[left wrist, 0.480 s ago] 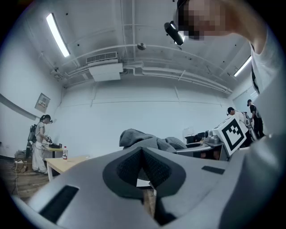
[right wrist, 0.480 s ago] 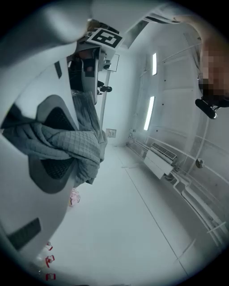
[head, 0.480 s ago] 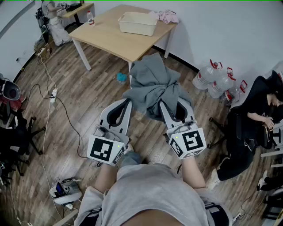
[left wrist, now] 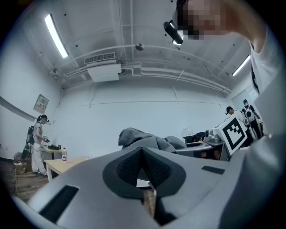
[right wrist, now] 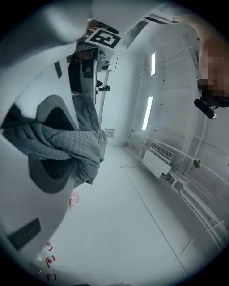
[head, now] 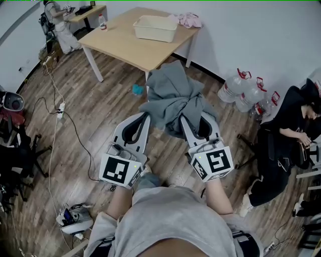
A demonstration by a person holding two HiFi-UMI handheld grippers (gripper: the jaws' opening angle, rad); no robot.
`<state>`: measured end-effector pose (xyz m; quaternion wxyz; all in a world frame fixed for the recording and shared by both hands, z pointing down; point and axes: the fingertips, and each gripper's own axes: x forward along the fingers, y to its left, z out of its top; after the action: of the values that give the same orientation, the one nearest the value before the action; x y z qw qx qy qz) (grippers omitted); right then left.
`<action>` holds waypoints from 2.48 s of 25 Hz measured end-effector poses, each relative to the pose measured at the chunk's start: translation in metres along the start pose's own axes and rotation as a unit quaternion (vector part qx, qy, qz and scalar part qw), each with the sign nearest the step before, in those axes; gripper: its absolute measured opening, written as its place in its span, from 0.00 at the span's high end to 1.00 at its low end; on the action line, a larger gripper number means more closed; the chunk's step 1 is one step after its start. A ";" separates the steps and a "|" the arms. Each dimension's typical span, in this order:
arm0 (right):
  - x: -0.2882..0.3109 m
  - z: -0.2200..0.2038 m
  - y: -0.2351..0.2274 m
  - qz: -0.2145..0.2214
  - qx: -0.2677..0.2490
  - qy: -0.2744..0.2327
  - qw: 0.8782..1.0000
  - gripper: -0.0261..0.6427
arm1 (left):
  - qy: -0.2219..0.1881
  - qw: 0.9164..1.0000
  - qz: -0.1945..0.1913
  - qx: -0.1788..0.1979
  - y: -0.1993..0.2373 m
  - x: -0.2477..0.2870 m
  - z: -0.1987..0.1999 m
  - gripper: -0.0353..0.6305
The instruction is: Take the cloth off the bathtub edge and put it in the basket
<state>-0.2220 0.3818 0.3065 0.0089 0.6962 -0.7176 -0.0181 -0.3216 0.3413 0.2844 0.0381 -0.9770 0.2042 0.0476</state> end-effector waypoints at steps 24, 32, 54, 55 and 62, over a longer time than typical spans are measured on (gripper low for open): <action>0.119 -0.009 0.002 -0.061 0.021 -0.011 0.998 0.76 | -0.012 0.999 -0.044 0.000 0.133 0.049 -0.015 0.95; 0.140 -0.013 -0.015 -0.065 0.018 -0.004 0.998 0.76 | -0.006 0.999 -0.050 -0.013 0.148 0.077 -0.024 0.95; 0.227 -0.010 -0.175 -0.006 0.009 -0.018 1.000 0.76 | -0.016 1.000 0.003 -0.006 0.157 0.246 -0.032 0.95; 0.229 -0.010 -0.183 -0.003 0.010 -0.018 1.000 0.76 | -0.016 1.000 0.006 -0.006 0.155 0.254 -0.033 0.95; 0.232 -0.015 -0.229 0.021 0.012 -0.020 1.000 0.76 | -0.014 1.000 0.028 0.001 0.138 0.296 -0.039 0.95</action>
<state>-0.0001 0.1425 0.3098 -0.0137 0.6805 -0.7322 -0.0233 -0.1044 0.0946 0.2832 0.0402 -0.9702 0.2309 0.0619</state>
